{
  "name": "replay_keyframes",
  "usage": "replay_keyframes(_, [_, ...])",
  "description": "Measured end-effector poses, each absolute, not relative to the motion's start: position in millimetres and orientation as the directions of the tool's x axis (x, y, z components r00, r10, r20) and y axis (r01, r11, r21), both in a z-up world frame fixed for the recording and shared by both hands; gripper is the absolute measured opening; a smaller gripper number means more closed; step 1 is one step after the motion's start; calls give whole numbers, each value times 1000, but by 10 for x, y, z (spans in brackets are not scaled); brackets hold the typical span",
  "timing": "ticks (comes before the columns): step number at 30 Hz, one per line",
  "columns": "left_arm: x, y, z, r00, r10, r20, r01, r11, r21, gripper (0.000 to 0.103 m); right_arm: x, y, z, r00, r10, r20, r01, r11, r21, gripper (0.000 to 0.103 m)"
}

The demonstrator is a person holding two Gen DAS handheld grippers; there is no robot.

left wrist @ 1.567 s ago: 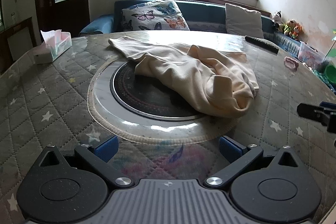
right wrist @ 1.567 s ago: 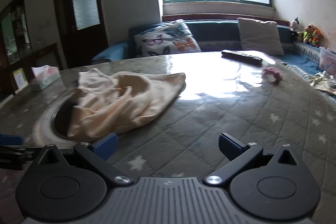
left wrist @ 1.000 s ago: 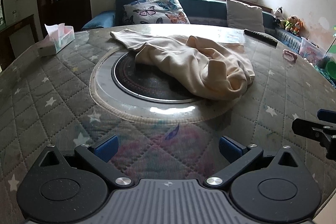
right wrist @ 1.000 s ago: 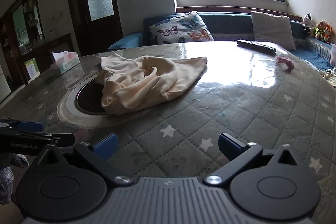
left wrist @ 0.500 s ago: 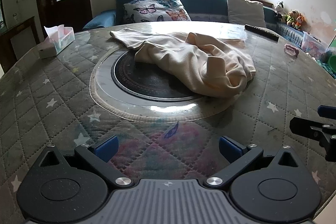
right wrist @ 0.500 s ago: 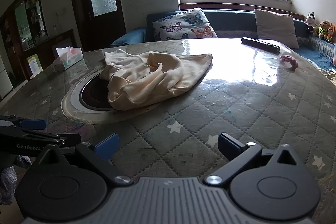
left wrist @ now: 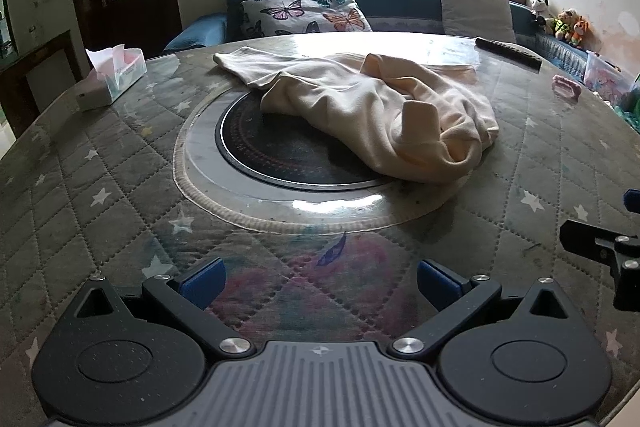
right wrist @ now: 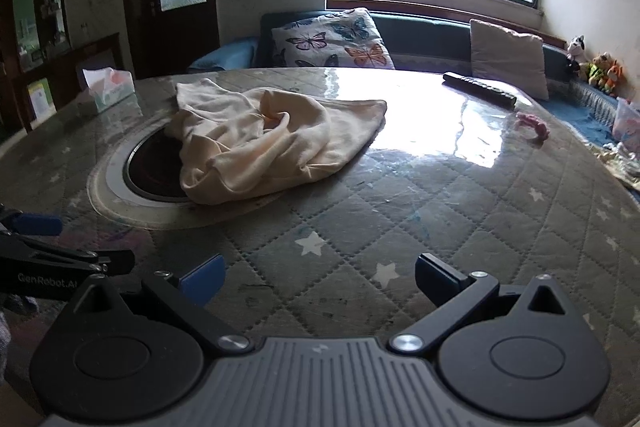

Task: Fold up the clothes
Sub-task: 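Move both grippers toward the crumpled cream shirt on the table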

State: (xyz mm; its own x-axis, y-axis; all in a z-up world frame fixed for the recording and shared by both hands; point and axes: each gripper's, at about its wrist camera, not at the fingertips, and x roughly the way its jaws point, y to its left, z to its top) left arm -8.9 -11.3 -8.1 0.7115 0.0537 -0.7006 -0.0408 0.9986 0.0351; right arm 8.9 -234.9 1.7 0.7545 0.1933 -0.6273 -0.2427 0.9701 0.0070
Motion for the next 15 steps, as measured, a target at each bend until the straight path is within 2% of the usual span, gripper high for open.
replay_keyframes(15, [-6,-179,4,712,123,-691,-76,992,99,103,136,-2244,43,763,123,-634,-227,970,-85,103])
